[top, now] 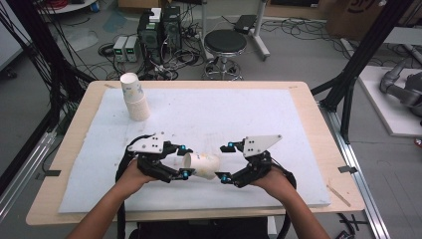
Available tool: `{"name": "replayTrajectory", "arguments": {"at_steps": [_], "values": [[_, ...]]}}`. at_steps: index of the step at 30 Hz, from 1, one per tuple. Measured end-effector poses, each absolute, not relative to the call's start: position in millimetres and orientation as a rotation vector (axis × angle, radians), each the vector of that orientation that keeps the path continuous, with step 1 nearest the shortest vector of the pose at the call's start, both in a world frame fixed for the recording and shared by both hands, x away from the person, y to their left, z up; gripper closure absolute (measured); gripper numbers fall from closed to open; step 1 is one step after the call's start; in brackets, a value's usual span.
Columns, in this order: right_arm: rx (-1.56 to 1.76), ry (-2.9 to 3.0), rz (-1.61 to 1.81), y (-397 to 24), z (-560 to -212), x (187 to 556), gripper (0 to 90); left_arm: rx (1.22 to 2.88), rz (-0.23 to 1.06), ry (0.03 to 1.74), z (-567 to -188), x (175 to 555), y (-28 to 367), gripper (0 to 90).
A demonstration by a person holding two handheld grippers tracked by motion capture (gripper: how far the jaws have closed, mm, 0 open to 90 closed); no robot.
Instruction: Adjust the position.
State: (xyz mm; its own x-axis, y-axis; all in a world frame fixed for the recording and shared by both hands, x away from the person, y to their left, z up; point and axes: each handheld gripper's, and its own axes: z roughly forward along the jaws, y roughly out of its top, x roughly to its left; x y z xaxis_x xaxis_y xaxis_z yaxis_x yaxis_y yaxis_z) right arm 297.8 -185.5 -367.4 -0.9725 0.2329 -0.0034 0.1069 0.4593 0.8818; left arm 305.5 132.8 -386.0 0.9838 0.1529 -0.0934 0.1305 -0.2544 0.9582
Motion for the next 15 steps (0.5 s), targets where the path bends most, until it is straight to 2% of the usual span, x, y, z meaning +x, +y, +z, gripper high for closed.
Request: {"name": "replayTrajectory", "arguments": {"at_steps": [15], "values": [[0.335,2.523,1.670,-198.1,-393.0,292.3,20.6,1.742,0.041,0.162,-393.0,298.6,141.7,37.3]]}}
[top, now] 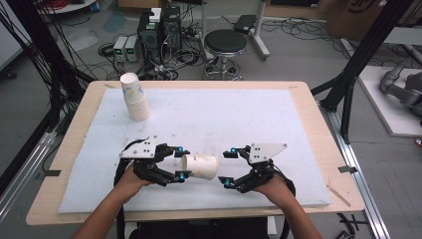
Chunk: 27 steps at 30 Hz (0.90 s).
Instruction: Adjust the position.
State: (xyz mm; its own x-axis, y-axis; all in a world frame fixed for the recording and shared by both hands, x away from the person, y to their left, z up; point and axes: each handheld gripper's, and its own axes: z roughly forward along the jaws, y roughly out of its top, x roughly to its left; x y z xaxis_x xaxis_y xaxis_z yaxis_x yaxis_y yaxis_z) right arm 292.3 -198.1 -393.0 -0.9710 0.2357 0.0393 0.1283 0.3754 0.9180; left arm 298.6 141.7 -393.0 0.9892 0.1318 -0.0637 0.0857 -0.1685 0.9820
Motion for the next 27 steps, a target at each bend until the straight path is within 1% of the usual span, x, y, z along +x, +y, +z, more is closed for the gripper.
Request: {"name": "replayTrajectory", "arguments": {"at_steps": [13,27], "values": [[0.326,2.522,1.734,-198.9,-404.1,292.3,20.6,1.726,0.028,0.127,-387.4,295.8,137.3,37.3],[0.291,2.528,1.807,-193.1,-404.4,291.7,20.6,1.705,0.000,0.105,-387.9,295.0,129.3,37.3]]}}
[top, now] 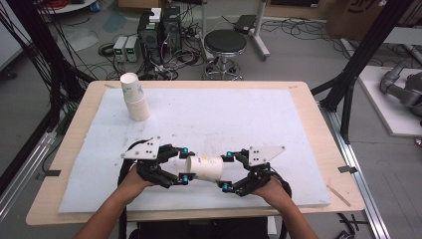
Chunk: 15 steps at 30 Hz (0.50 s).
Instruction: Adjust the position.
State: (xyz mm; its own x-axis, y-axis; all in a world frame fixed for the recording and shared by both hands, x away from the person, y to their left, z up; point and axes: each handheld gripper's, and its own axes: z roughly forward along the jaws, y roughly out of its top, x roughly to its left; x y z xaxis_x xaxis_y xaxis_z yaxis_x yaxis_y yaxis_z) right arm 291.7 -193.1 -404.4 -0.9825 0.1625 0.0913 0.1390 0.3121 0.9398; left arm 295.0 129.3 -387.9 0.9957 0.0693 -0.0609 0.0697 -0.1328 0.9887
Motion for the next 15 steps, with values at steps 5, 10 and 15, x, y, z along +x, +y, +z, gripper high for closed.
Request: {"name": "replayTrajectory", "arguments": {"at_steps": [5,10,15], "values": [[0.284,2.531,1.847,-189.9,-405.8,292.9,20.6,1.695,-0.013,0.096,-388.8,295.2,127.3,37.3],[0.281,2.515,1.907,-188.9,-407.7,295.0,21.3,1.654,-0.033,0.095,-390.7,294.7,125.8,37.3],[0.271,2.508,1.964,-190.7,-409.8,295.6,26.6,1.642,-0.042,0.100,-393.2,294.8,125.8,37.3]]}}
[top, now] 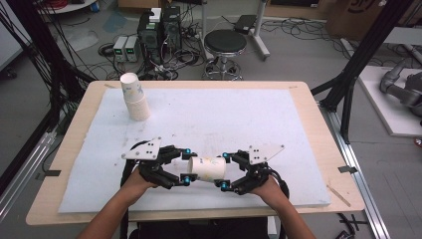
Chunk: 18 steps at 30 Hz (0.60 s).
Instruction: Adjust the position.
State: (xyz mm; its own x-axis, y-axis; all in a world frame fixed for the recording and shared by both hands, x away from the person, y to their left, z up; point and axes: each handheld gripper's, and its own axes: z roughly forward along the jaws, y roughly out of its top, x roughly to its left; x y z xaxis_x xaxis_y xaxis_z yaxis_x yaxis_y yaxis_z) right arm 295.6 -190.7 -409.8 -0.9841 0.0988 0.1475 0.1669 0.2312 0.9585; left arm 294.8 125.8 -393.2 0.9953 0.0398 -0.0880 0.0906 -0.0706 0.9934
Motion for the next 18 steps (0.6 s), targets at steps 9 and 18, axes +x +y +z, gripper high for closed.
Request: {"name": "replayTrajectory", "arguments": {"at_steps": [9,18], "values": [[-0.278,-2.355,-1.956,-195.5,-408.5,296.3,33.4,1.646,-0.046,0.109,-397.7,295.9,126.9,37.3],[-0.329,-2.390,-1.922,-199.8,-403.7,299.4,33.2,1.724,-0.034,0.271,-394.7,295.6,129.2,13.0]]}}
